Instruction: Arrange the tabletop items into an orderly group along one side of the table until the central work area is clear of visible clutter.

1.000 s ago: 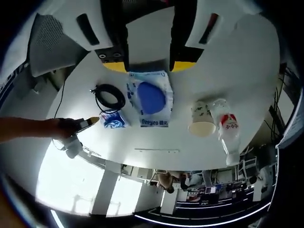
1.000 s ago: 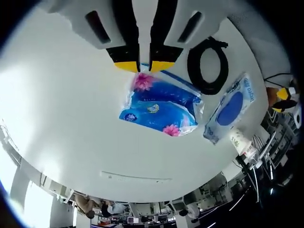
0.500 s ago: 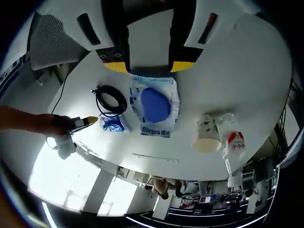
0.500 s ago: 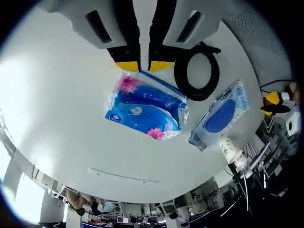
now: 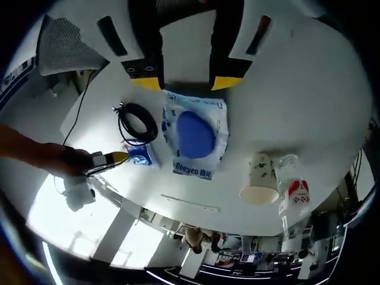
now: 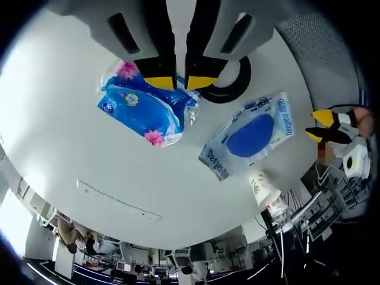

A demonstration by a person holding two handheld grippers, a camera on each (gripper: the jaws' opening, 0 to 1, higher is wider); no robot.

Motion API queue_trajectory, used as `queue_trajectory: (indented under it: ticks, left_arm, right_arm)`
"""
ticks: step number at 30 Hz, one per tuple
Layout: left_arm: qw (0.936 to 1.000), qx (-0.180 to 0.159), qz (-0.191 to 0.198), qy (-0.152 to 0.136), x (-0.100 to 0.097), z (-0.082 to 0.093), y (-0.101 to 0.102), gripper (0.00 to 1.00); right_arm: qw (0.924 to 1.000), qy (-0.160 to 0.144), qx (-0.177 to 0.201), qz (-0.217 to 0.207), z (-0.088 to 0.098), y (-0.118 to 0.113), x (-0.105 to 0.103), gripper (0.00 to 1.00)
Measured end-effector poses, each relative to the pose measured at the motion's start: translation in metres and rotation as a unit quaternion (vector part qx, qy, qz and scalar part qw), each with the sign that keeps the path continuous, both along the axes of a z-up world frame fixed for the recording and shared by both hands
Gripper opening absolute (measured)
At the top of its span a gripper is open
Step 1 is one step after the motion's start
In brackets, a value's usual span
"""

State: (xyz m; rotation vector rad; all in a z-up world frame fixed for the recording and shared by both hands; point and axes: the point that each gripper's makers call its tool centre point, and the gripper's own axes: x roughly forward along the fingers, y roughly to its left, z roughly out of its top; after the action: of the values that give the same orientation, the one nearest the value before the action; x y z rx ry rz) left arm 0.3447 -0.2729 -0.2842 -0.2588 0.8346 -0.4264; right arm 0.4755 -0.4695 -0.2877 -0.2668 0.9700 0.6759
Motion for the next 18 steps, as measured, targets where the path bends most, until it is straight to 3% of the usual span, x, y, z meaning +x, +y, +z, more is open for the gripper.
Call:
queue_trajectory:
  ticks: [5,18]
  left_arm:
    - [0.9999,0.003,0.007,0.011,0.0,-0.008,-0.001,0.27]
    - [0.9985,-0.027,0.033,0.036,0.008,-0.02,-0.012,0.26]
  right_arm:
    - [0.9994,0.002,-0.007,0.032,-0.003,0.015,0.007,0.05]
    - [0.9917,0.016,-0.031,0.124,-0.013,0.056,0.038,0.15]
